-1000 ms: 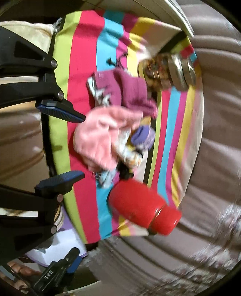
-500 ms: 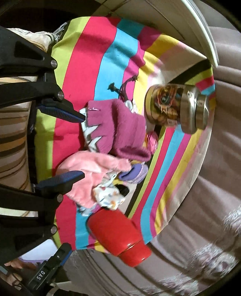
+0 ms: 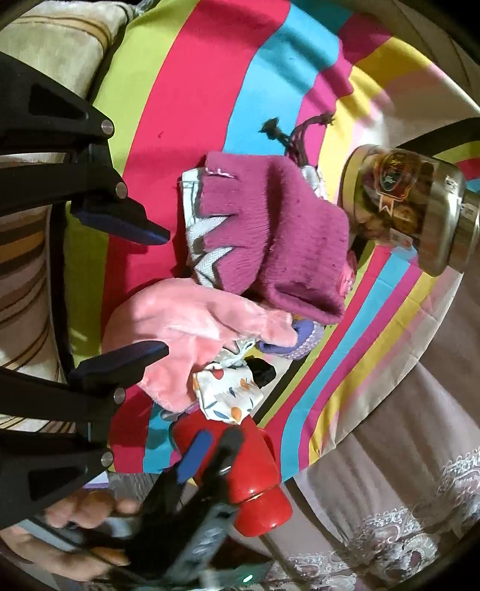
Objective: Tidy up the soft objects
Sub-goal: 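Grasp the white patterned cloth with the right tool while the left tool grasps the pink fuzzy cloth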
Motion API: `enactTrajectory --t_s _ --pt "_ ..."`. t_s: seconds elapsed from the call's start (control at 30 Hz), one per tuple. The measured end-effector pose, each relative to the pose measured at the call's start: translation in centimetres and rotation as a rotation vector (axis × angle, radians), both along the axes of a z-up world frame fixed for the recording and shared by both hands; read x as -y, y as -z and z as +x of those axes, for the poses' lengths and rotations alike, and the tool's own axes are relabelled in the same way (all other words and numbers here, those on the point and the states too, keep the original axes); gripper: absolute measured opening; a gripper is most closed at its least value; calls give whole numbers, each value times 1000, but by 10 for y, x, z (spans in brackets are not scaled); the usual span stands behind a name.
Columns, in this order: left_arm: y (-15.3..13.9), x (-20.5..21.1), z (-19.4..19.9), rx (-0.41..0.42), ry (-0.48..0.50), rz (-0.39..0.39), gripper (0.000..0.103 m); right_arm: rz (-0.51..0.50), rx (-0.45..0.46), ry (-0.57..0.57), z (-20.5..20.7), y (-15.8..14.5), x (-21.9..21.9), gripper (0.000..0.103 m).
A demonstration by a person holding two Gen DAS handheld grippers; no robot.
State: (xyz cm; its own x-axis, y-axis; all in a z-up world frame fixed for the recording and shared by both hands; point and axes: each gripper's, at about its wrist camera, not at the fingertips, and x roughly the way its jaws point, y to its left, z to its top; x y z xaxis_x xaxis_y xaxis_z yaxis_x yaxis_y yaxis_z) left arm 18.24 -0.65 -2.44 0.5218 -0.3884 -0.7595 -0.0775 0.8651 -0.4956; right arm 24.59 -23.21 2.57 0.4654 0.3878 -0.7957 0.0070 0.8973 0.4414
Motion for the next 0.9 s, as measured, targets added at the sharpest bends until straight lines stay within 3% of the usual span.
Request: enactTrajectory --t_s 0.1,0.47,0.53,0.57,0.67,0.9 --pt "4 1 -1 -1 4 -5 55 33 -40 22 20 12 -7 54" --pt "12 1 2 1 15 -49 55 -41 -73 59 52 42 -19 54" --pt "12 3 3 4 22 -56 55 -64 -72 41 50 47 -20 37" --pt "12 4 4 1 25 -60 55 -71 -64 31 48 49 -21 30" --pt "17 7 7 -21 29 -84 55 -81 -17 13 39 44 -23 25" --pt "25 22 14 -64 47 -129 55 -145 134 11 -2 8 -11 25"
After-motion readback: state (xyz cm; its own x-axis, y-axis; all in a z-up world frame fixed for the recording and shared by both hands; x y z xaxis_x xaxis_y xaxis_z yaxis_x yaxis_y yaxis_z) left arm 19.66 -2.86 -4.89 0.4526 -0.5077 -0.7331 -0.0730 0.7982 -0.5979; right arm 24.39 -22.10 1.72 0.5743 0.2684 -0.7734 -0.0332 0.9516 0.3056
